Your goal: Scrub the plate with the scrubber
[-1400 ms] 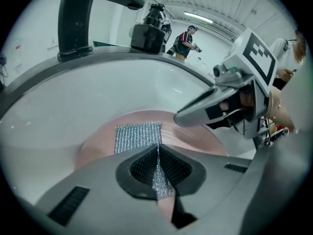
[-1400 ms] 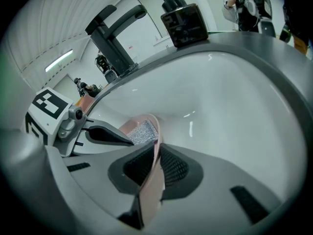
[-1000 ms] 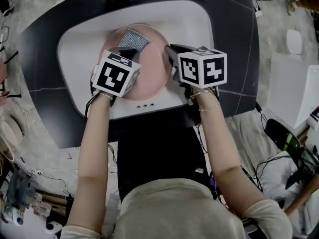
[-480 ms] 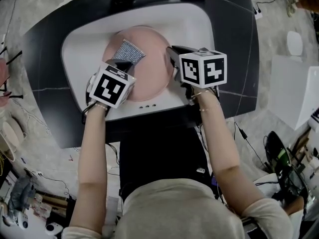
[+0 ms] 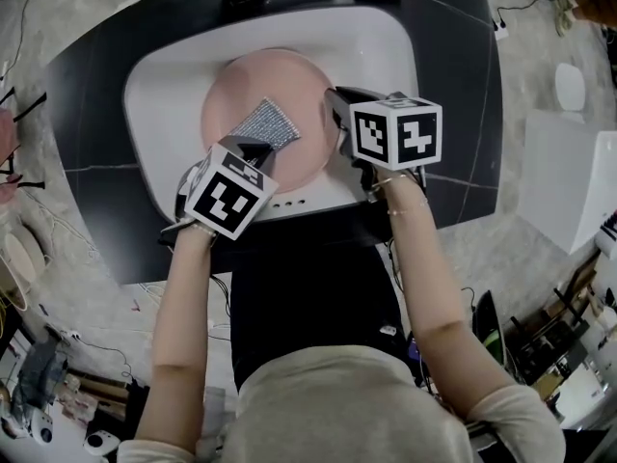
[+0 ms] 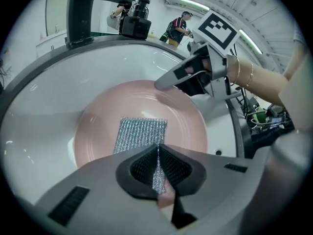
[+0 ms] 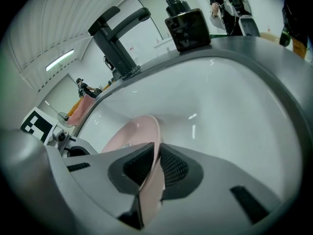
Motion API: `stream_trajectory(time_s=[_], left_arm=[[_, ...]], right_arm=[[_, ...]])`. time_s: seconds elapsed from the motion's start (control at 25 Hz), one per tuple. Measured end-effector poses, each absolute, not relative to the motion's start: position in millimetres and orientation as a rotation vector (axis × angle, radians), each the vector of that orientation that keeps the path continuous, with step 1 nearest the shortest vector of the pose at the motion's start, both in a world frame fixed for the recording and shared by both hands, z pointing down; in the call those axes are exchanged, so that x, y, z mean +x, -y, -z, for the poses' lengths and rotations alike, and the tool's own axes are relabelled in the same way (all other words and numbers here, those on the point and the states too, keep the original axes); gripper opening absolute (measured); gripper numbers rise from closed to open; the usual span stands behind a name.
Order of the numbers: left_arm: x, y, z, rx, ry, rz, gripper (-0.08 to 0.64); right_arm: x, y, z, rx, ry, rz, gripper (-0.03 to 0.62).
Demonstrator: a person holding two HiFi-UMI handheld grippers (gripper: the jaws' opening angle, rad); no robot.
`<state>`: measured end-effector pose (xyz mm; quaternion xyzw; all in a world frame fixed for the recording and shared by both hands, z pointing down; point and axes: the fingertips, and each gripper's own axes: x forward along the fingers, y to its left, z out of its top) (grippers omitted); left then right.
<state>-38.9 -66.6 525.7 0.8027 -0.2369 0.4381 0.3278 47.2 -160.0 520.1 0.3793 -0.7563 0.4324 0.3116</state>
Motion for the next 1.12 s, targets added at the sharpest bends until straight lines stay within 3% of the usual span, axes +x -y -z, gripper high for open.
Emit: stream_trajectory(time_s=[0.48, 1.12], left_arm=[[5, 65, -513, 2.184, 0.498, -1.103, 0.031], [-2, 111, -521, 2.114, 0.591, -0.974, 0.031]], right_arm=[[46, 160, -517, 1.013, 1.998, -1.135, 0.049], [45, 157, -521, 0.988, 1.99, -1.145, 0.049]])
